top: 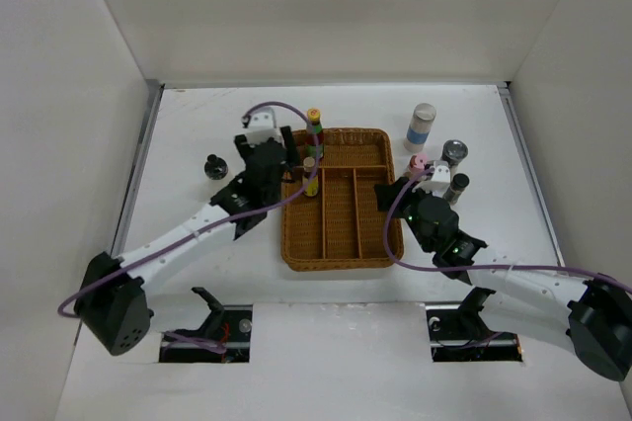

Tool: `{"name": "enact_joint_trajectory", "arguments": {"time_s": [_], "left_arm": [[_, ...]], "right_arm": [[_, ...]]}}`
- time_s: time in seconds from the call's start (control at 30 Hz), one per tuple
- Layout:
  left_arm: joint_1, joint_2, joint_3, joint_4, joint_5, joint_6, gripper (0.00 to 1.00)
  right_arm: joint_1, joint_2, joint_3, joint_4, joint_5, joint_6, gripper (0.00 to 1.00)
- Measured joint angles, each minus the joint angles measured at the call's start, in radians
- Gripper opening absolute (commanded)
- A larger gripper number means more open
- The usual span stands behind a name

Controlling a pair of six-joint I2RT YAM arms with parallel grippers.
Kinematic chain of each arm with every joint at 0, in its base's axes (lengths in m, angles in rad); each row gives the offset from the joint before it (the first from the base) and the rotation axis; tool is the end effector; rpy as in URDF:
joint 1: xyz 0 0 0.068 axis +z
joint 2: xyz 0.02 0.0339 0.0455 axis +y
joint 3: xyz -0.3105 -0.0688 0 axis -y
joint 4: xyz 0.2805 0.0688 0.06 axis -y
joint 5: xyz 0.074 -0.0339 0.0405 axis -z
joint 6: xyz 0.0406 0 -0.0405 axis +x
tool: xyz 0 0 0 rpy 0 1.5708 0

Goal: Organize the condiment bottles

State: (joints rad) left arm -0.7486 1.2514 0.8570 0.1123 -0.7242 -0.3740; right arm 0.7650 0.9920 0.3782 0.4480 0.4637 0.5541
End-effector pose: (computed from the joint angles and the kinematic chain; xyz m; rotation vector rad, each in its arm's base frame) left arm 0.2416 -0.1877 0.3268 -0.1602 1.7757 -0.1359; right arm 0.1733 0.1412 0.2427 0.1607 1.7455 0.5710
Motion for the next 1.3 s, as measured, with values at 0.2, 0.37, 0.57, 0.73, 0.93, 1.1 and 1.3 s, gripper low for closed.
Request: {"name": "enact_joint_trajectory", "arguments": {"time_s": [0.2,0.37,0.57,0.73,0.93,1.1,1.3], "left_arm": [[0.251,-0.146,-0.021,-0.090,-0.053,-0.026,0.73],[0.347,-0.132,-0.050,-0.156,-0.066,-0.062,0.77],[0.397,0.026,-0.071,-0.175,-0.055,-0.084,0.77],[0.463,0.116,-0.079,-0.146,-0.028,-0.091,0.76],[0.502,0.158,-0.079,-0.101,0.002,-0.097,0.60],[0.506,0.164,-0.085,-0.074,0.025,-0.103,0.45],[0.497,0.089,-0.130,-0.087,0.053,-0.113,0.31]], "right_arm": [[0.000,0.000,0.000,0.000,-0.001,0.000,0.55],[0.000,0.011,0.000,0.000,-0.001,0.000,0.61],[0.000,0.011,0.000,0.000,-0.001,0.001,0.63],[0.000,0.011,0.000,0.000,-0.001,0.000,0.64],[0.000,0.015,0.000,0.000,-0.001,0.000,0.64],[0.000,0.016,0.000,0.000,-0.001,0.001,0.64],[0.000,0.016,0.000,0.000,-0.001,0.001,0.64]]}}
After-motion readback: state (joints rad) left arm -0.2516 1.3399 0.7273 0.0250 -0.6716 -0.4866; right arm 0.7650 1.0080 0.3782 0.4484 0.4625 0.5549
